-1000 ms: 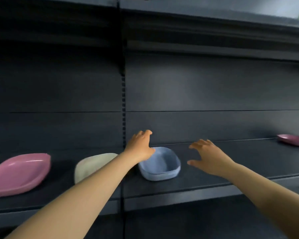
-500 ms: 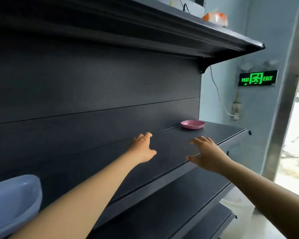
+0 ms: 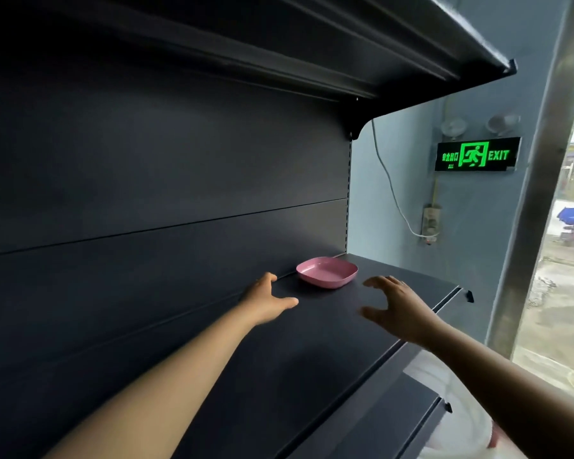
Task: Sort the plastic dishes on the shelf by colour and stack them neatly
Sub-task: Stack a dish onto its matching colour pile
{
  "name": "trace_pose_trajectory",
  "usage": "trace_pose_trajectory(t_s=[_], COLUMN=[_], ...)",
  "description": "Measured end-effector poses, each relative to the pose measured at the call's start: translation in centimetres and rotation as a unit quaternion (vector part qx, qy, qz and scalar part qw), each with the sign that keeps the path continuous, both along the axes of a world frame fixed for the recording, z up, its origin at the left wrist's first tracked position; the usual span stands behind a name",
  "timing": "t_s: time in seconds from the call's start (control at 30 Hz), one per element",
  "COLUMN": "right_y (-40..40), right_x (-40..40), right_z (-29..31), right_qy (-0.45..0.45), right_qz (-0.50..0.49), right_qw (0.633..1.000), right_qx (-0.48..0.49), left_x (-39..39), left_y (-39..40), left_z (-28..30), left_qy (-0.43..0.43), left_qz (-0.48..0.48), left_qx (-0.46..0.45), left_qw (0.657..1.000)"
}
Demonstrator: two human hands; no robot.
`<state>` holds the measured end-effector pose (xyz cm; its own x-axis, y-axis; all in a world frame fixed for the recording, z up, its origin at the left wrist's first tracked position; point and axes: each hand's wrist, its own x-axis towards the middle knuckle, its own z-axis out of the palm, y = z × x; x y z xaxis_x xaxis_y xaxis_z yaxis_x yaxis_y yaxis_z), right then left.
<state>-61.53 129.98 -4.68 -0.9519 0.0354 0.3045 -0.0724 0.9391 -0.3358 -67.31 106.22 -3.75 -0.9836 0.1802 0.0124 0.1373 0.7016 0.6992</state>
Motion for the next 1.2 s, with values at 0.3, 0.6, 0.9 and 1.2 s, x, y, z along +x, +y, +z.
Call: trace_pose_trajectory(t_s=[0.3, 0.6, 0.9, 1.2], right_y=[6.4, 7.4, 5.5, -3.2], right_x=[-16.3, -26.2, -24.5, -15.6], right_z=[-2.6, -5.8, -5.7, -1.7], right_qy=[-0.028, -0.117, -0.138, -0.125], right_qz=[0.021, 0.124, 0.17, 0.272], right_qw=[0.947, 0.866, 0.833, 0.835], right_qx=[-0.32, -0.47, -0.509, -0.462], left_x=[-10.2, -16.1, -14.3, -3.1], left_y=[8.5, 13.9, 13.8, 6.1], left_z=[-4.3, -6.2, -6.1, -2.4], left_qy=[-0.058, -0.002, 0.054, 0.137], left_qz=[0.118, 0.266, 0.292, 0.364], left_qx=[0.253, 0.302, 0.361, 0.389], left_qw=[0.958, 0.915, 0.884, 0.835])
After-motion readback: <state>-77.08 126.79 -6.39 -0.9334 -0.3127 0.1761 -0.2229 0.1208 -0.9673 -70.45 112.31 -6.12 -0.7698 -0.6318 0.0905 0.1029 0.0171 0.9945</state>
